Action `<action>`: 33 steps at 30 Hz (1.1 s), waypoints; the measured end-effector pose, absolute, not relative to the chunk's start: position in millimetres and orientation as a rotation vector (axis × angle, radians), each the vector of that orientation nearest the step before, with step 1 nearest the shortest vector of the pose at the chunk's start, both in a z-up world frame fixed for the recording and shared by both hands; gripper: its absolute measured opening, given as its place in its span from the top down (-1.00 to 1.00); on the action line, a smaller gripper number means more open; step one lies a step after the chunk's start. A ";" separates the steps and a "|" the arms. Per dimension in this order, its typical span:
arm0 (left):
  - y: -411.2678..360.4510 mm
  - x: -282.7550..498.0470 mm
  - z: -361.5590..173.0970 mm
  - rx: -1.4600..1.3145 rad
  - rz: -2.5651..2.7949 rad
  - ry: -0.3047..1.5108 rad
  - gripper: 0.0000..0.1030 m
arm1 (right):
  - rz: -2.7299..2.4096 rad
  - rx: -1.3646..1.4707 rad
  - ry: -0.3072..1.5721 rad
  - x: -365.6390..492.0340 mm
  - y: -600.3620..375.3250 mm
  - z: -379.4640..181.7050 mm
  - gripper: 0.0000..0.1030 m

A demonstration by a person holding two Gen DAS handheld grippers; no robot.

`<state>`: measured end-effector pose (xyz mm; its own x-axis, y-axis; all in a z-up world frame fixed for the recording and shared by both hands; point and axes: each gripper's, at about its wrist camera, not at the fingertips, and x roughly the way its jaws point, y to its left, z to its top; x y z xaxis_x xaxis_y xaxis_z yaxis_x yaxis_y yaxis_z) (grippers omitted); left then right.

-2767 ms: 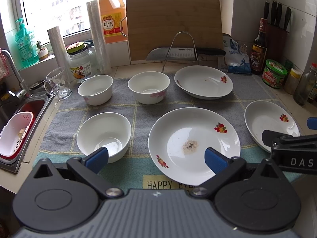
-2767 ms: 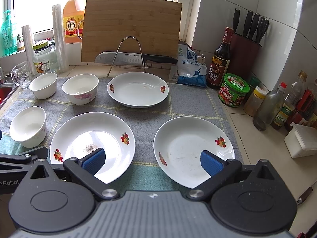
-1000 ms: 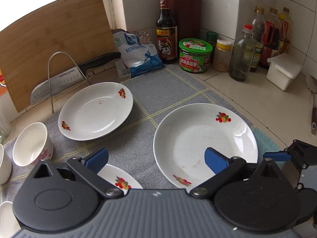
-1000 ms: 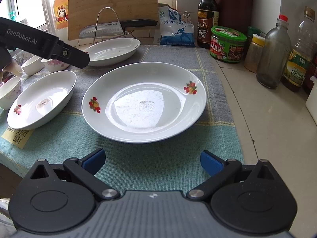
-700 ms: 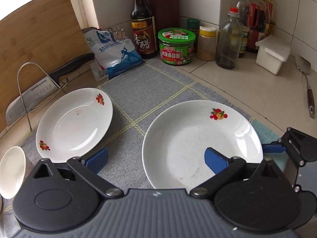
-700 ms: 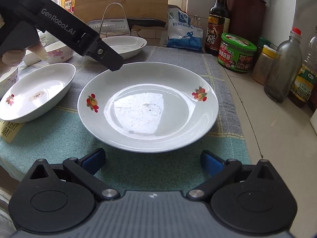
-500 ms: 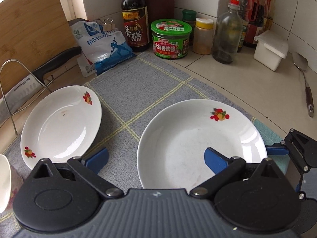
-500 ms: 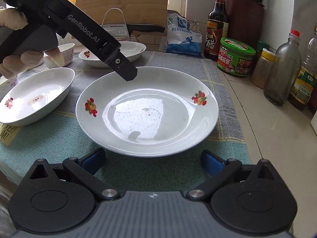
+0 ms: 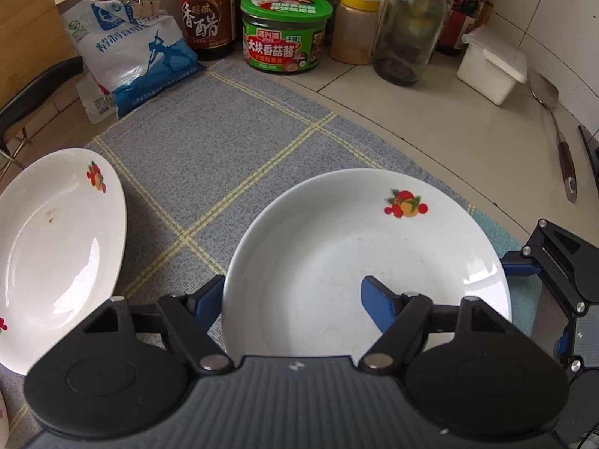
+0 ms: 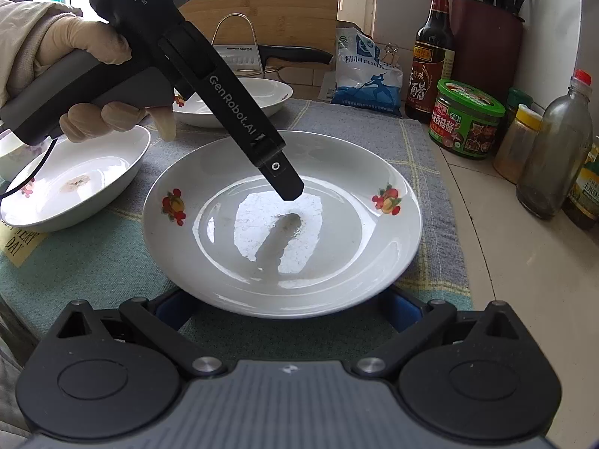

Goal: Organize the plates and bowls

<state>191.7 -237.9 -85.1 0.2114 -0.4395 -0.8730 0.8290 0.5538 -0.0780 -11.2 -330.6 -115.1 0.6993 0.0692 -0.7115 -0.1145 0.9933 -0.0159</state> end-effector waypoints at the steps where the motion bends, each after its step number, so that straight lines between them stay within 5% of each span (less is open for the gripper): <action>1: -238.1 192.1 -85.4 0.457 -0.935 1.019 -0.45 | 0.105 -0.062 0.791 -10.8 -330.8 -115.0 -1.00; 33: -260.4 215.0 -76.8 0.424 -0.924 0.976 -0.44 | 0.100 -0.154 0.794 13.6 -348.5 -104.1 -1.00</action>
